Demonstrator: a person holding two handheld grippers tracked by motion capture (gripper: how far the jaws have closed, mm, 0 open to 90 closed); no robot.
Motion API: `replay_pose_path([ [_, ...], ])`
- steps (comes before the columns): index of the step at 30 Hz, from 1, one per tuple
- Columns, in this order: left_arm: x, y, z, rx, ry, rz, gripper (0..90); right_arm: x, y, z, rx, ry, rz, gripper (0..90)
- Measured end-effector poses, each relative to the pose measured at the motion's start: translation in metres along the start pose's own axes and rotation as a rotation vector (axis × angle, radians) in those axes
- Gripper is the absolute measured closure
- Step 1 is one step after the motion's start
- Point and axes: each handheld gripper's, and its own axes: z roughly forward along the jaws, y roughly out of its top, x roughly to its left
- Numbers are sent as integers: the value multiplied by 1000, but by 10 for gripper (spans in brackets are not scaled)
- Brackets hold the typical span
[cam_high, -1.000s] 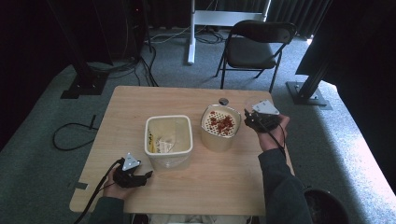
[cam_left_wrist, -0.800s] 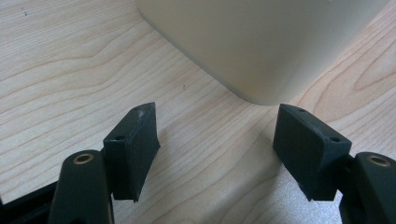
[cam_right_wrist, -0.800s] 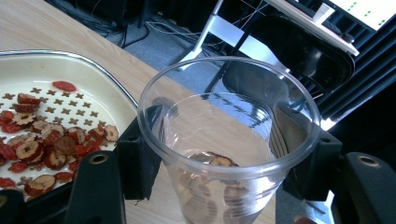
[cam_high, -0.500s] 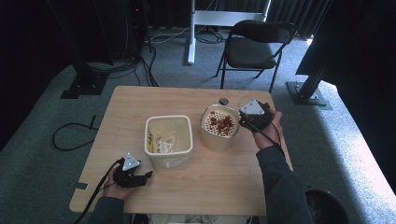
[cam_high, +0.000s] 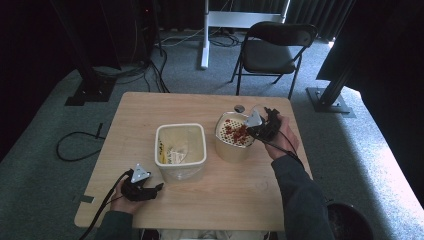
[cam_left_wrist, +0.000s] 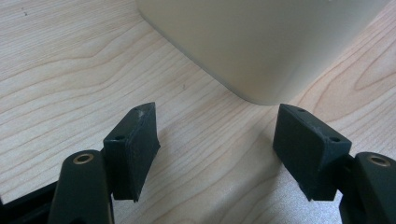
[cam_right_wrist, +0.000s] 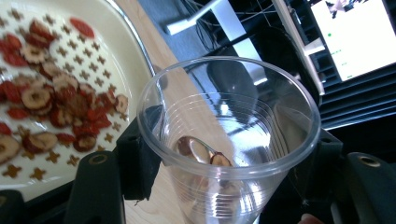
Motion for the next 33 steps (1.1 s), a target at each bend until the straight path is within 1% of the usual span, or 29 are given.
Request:
replay_pose_path([
  [1, 0, 0, 0, 0, 0, 0, 315, 1, 1, 0, 9, -8, -34, 353],
  [2, 0, 0, 0, 0, 0, 0, 315, 2, 2, 0, 12, -13, -48, 353],
  [3, 0, 0, 0, 0, 0, 0, 315, 4, 4, 0, 19, -25, -77, 353],
  [7, 0, 0, 0, 0, 0, 0, 315, 11, 8, 0, 37, -56, -157, 353],
  [9, 0, 0, 0, 0, 0, 0, 315, 14, 9, 0, 43, -61, -178, 353],
  [11, 0, 0, 0, 0, 0, 0, 315, 17, 11, 1, 51, -80, -217, 353],
  [13, 0, 0, 0, 0, 0, 0, 315, 19, 12, 1, 51, -79, -238, 353],
  [21, 0, 0, 0, 1, 0, 0, 315, 21, 13, 1, 49, -84, -275, 353],
  [23, 0, 0, 0, 0, 0, 0, 315, 22, 12, 1, 57, -98, -302, 353],
  [24, 0, 0, 0, 0, 0, 0, 315, 22, 12, 2, 58, -99, -306, 353],
  [26, 0, 0, 0, 1, 0, 0, 315, 24, 11, 2, 64, -113, -344, 353],
  [28, 0, 0, 0, 1, 0, 0, 315, 26, 12, 2, 68, -119, -363, 353],
  [31, 0, 0, 0, 0, 0, 0, 315, 29, 13, 2, 75, -147, -415, 353],
  [33, 0, 0, 0, 0, 0, 0, 315, 31, 14, 2, 74, -160, -436, 353],
])
